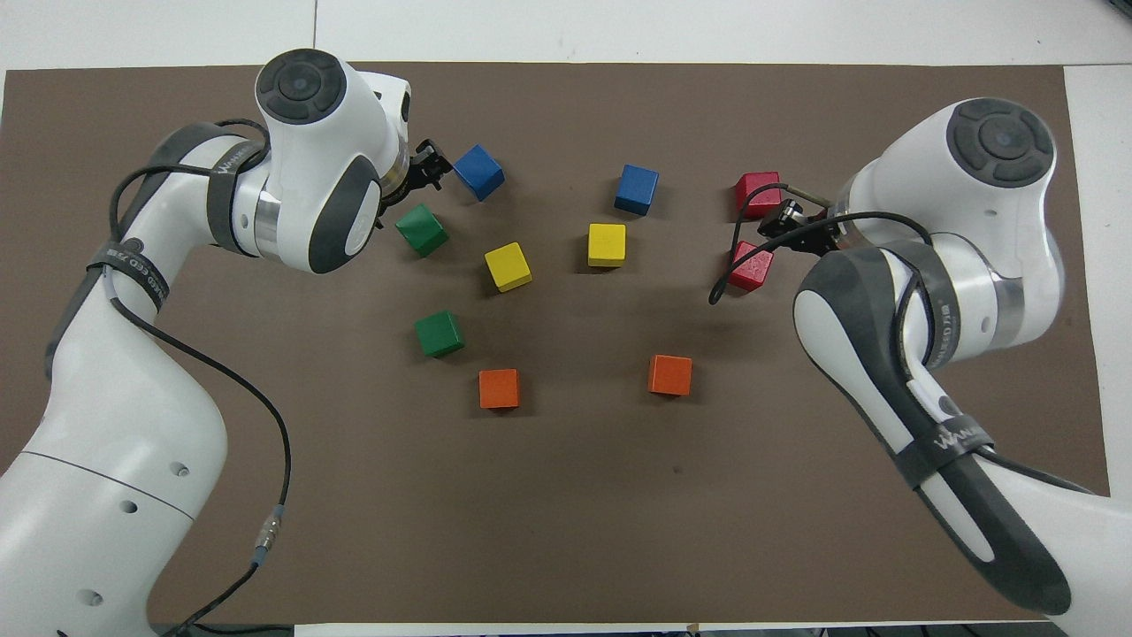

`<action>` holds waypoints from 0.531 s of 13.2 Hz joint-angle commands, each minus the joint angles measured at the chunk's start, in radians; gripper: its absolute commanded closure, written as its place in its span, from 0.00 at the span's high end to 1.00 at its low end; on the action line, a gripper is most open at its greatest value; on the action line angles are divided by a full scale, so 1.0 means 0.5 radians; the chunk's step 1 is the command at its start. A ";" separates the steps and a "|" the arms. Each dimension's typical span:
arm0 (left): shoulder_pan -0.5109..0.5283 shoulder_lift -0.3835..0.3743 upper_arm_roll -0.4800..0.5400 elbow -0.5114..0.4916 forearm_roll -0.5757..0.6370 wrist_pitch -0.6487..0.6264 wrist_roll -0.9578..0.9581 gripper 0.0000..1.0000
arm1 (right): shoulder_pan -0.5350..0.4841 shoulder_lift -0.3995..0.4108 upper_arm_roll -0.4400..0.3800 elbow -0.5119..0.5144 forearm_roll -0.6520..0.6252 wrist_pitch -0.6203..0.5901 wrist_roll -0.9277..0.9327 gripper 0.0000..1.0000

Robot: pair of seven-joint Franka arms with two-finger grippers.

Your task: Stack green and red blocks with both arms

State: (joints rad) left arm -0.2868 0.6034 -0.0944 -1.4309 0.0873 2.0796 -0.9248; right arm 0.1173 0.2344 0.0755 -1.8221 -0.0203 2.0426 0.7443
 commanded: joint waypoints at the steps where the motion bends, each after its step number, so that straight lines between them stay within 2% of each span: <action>1: 0.006 -0.090 -0.001 -0.193 0.052 0.157 -0.046 1.00 | 0.044 0.077 -0.001 -0.034 0.004 0.151 0.015 0.97; 7: -0.006 -0.154 0.002 -0.424 0.049 0.329 -0.086 1.00 | 0.100 0.255 -0.001 -0.034 -0.076 0.357 0.012 0.97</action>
State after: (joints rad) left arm -0.2867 0.5812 -0.0961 -1.5659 0.0891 2.2121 -0.9387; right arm 0.1682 0.3429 0.0755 -1.8335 -0.0347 2.1864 0.7443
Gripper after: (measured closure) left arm 0.000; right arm 0.000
